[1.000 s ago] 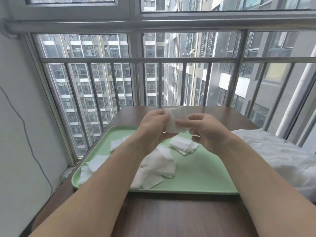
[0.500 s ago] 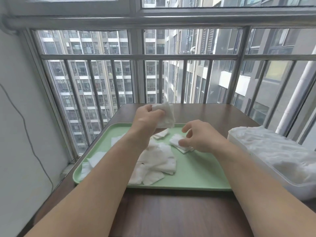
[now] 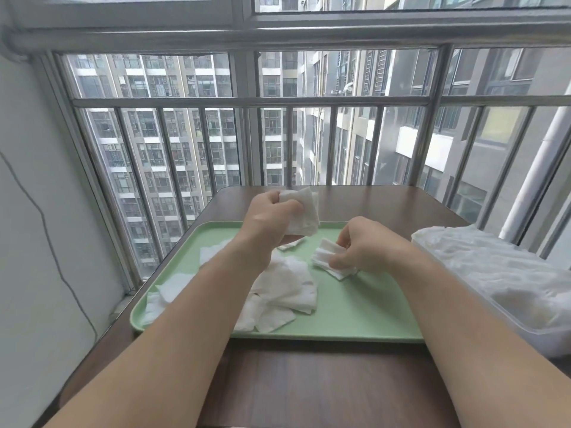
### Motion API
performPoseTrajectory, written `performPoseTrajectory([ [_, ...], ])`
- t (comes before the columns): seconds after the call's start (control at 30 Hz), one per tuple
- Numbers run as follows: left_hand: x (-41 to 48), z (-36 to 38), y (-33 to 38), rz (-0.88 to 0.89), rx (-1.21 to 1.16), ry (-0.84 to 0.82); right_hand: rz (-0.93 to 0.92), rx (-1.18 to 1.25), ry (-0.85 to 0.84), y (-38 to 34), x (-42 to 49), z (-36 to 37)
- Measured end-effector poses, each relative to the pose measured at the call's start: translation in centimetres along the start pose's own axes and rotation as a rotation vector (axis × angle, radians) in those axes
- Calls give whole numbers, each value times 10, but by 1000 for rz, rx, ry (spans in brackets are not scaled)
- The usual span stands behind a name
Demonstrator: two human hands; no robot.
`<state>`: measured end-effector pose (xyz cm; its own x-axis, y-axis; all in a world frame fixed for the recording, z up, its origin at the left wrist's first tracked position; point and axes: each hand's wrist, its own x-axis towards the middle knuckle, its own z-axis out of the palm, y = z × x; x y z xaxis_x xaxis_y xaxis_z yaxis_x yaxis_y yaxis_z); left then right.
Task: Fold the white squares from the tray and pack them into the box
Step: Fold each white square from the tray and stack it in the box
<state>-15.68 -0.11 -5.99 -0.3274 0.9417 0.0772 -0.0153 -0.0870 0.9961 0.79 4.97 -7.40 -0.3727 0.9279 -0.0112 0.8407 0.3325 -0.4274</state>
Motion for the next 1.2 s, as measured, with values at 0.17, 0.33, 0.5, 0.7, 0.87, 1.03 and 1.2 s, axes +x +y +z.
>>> performPoseTrajectory([
  [0.17,0,1,-1,-1,6,-8,-16,76,-79,0,-3,-3],
  [0.33,0,0,0,-4,-5,4,-24,101,-109,3,-3,-5],
  [0.5,0,-1,0,-17,-32,34,-65,547,-4,0,-3,-12],
  [0.7,0,-1,2,-77,-89,23,-116,1111,-48,-2,-5,-19],
  [0.87,6,-3,-1,-37,-132,124,-127,1267,-98,0,-4,-22],
  [1.03,4,0,-7,-11,-71,17,-156,1310,-117,-1,-4,-22],
  [1.2,-4,10,-7,50,-34,-165,-150,1234,-68,-5,-6,-18],
])
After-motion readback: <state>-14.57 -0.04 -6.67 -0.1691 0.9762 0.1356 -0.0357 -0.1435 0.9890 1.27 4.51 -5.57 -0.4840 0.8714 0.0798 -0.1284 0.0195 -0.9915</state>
